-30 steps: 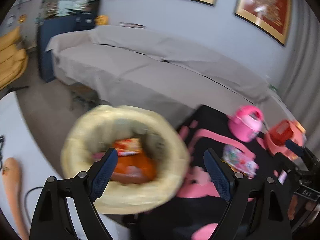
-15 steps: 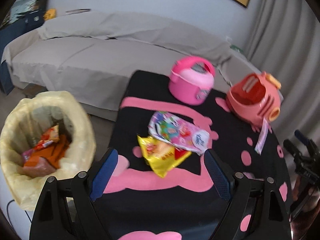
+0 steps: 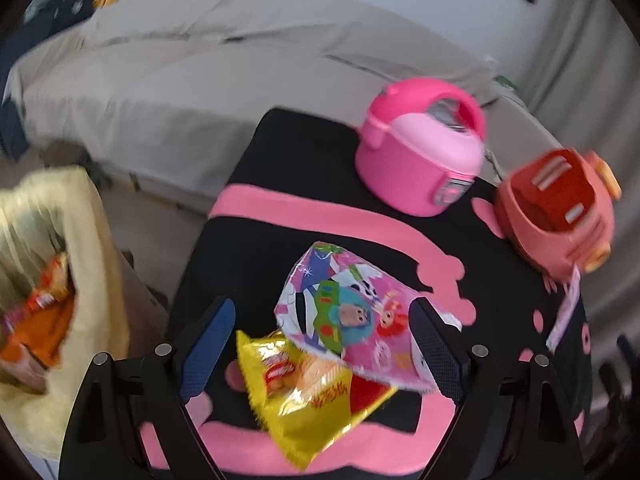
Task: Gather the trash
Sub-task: 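Move both tools back over the table toward the remaining wrappers, then grasp the Kleenex packet with the left tool while the right grasps the pink strip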
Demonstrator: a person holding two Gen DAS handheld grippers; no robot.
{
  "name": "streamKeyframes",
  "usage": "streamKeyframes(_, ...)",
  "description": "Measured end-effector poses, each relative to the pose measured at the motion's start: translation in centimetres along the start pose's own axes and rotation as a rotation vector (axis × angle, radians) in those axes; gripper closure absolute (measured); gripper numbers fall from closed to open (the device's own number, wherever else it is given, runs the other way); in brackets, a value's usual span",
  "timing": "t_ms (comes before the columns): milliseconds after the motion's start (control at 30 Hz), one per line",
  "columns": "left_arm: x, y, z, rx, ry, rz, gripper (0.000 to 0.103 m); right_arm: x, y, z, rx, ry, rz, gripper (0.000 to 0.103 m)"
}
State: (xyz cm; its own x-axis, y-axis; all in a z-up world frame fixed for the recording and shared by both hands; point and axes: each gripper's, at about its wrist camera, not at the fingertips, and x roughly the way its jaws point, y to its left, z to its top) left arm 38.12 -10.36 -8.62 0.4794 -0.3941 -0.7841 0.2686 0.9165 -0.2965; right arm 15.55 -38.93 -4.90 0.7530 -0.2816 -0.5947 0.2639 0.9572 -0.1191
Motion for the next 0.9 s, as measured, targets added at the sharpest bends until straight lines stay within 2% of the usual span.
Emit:
streamKeyframes(67,0.5,-0.3,-0.5,-0.012,0.028,-0.027,0.015,0.9,-0.9,0.3,0.035,0.018,-0.009,0.001)
streamKeyframes(300,-1.1,-2.8,-4.1,0.068,0.104,-0.143,0.015,6.5,-3.1,2.3,0.221,0.120,0.073,0.003)
streamKeyframes(400,-2.7,-3.3,-5.0,0.107,0.087,-0.150,0.015,9.3,-3.1,2.9,0.252,0.158,0.050,0.017)
streamKeyframes(500,-4.4,-3.1,-5.2,0.157,0.026,-0.132,0.015,11.1,-3.0,3.1,0.276,0.195,0.069,0.038)
streamKeyframes(567,-5.8,-3.0,-4.9,0.208,-0.060,-0.103,0.014,11.6,-2.5,3.0,0.274,0.225,0.142,0.076)
streamKeyframes(600,-6.0,-2.9,-4.6,0.228,-0.090,-0.096,0.012,11.6,-2.2,2.9,0.271,0.234,0.171,0.083)
streamKeyframes(633,-6.0,-2.8,-4.3,0.240,-0.107,-0.092,0.009,11.4,-1.7,2.8,0.265,0.237,0.202,0.086)
streamKeyframes(733,-5.3,-2.8,-2.5,0.273,-0.136,-0.093,0.009,10.0,0.1,2.2,0.205,0.231,0.237,0.087)
streamKeyframes(833,-3.0,-2.6,-0.4,0.278,-0.094,-0.110,0.009,8.1,1.6,1.5,0.163,0.222,0.287,0.087)
streamKeyframes(900,-0.9,-1.6,1.2,0.200,-0.045,-0.114,0.009,6.8,2.4,0.9,0.139,0.222,0.319,0.087)
